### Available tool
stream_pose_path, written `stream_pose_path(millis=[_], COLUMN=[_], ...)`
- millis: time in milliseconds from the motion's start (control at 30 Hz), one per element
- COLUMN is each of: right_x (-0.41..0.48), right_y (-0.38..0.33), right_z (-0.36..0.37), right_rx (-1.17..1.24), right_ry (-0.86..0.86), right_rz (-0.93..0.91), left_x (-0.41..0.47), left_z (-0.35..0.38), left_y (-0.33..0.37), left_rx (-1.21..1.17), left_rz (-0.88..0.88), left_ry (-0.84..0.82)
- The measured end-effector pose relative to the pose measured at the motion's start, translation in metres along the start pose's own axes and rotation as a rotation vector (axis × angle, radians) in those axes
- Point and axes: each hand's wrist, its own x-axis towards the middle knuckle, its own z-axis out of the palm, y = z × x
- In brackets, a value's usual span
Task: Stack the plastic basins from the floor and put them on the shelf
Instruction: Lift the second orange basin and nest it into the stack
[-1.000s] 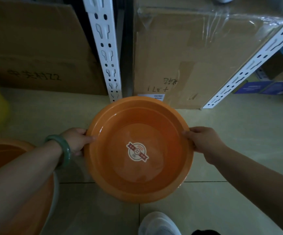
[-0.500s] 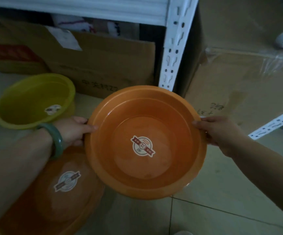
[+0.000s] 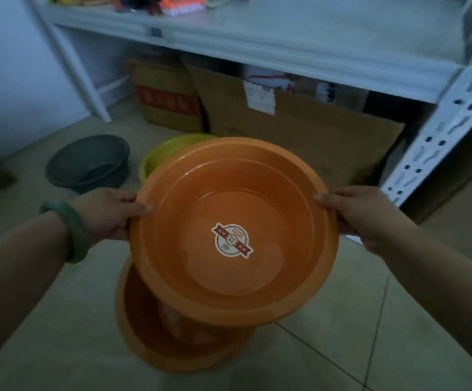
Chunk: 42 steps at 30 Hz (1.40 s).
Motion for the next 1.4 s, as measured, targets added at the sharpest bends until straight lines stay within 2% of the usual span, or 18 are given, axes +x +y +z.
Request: stream_pose_path(millis=[367, 500, 1000, 1067, 1267, 1400], right_x=[-0.001, 0.004, 0.016, 0.018, 0.019, 0.015], right_y=[-0.002, 0.004, 0.033, 0.039, 0.054, 0.057], right_z=[0.099, 0.11, 0.102, 0.104, 0.112, 0.116], right_rx=[-0.128, -0.158, -0.255, -0.282, -0.471, -0.604], right_ry=[-0.243, -0.239, -0.194, -0.185, -0.117, -0.133], right_rz=[0.051, 0.068, 0.087, 0.069, -0.04, -0.11], left_x=[-0.023, -0.019, 0.01, 0.013, 0.016, 0.022], left_z=[-0.039, -0.035, 0.003, 0.007, 0.014, 0.015], left_y=[-0.091, -0.102, -0.129, -0.133, -0.145, -0.152], left_rx=[-0.048, -0.088, 0.023, 0.102, 0.558, 0.623], left_rz=[-0.202, -0.221, -0.24, -0.232, -0.153, -0.145], left_ry=[0.172, 0.174, 0.19, 0.22, 0.225, 0.217])
